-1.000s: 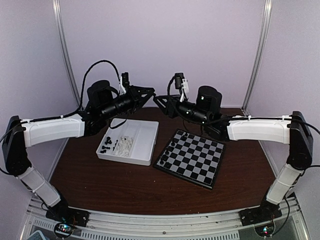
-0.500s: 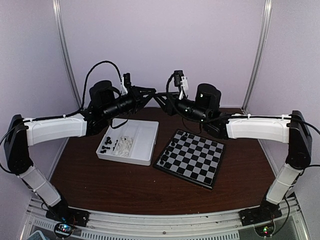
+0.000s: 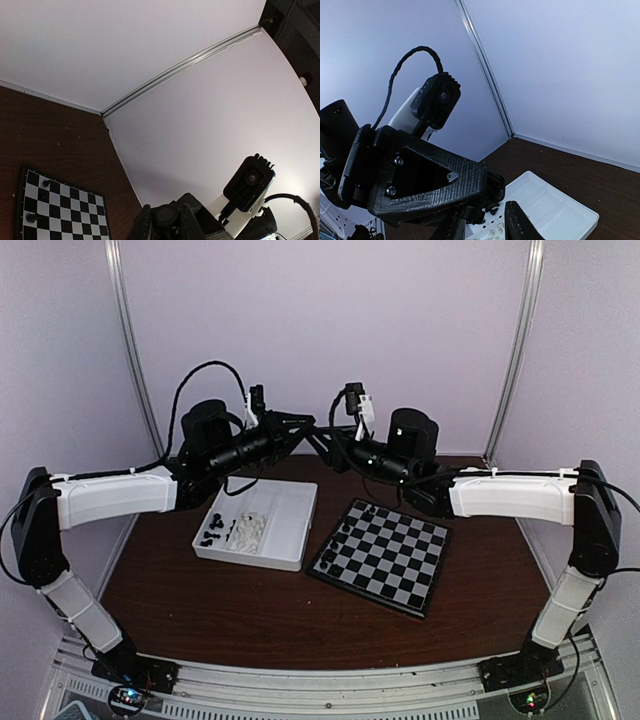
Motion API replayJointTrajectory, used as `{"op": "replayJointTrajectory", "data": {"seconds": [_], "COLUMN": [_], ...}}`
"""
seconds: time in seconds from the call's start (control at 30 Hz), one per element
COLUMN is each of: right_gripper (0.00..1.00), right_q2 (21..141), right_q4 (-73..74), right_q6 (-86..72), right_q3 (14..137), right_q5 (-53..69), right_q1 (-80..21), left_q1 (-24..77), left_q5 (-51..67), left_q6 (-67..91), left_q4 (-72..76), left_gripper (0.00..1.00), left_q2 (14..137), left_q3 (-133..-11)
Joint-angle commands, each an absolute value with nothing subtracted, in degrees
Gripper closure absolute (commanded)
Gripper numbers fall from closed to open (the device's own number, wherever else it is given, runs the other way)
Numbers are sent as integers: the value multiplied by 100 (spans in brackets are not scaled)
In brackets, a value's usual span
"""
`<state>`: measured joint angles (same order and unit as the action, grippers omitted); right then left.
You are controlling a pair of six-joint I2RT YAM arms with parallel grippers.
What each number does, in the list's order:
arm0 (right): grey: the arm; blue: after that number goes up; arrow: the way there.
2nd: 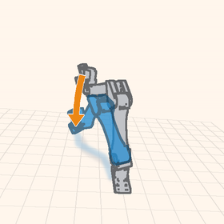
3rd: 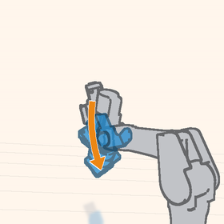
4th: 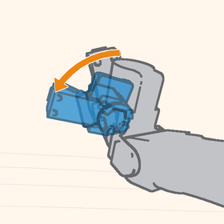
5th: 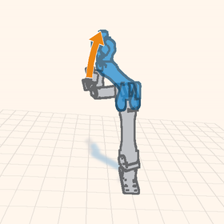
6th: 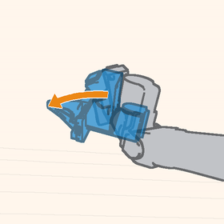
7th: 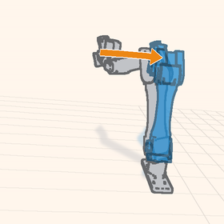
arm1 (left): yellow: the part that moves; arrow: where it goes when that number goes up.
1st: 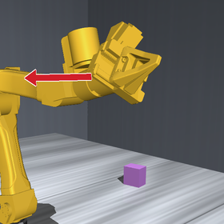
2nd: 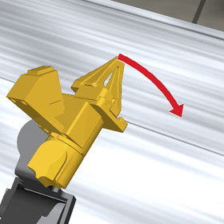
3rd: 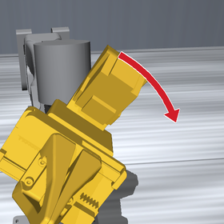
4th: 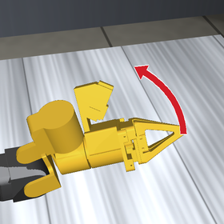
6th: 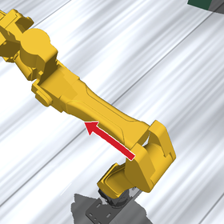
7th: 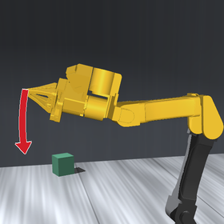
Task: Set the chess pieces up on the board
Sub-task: Place the chess piece on the chessboard.
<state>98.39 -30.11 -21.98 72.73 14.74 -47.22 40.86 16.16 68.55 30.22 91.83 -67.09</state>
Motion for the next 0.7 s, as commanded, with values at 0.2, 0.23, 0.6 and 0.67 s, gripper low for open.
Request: {"op": "replayJointTrajectory", "data": {"seconds": [0.2,0.23,0.6,0.67], "right_gripper": [66,65,77,75], "right_q2": [9683,9679,9610,9584], "right_q4": [-3244,-3243,-3305,-3339], "right_q6": [-2061,-2048,-2014,-1998], "right_q3": [7191,7190,7111,7070], "right_q5": [1254,1254,1154,1111], "right_q1": [-4720,-4720,-4712,-4718], "left_q1": [4117,4118,4120,4120], "left_q5": [1712,1706,1702,1690], "left_q6": [6867,6865,6882,6886], "left_q4": [3313,3313,3315,3313], "left_gripper": [84,84,83,83], "left_q2": [9233,9229,9236,9229], "left_q3": [-6830,-6829,-6795,-6785]}}
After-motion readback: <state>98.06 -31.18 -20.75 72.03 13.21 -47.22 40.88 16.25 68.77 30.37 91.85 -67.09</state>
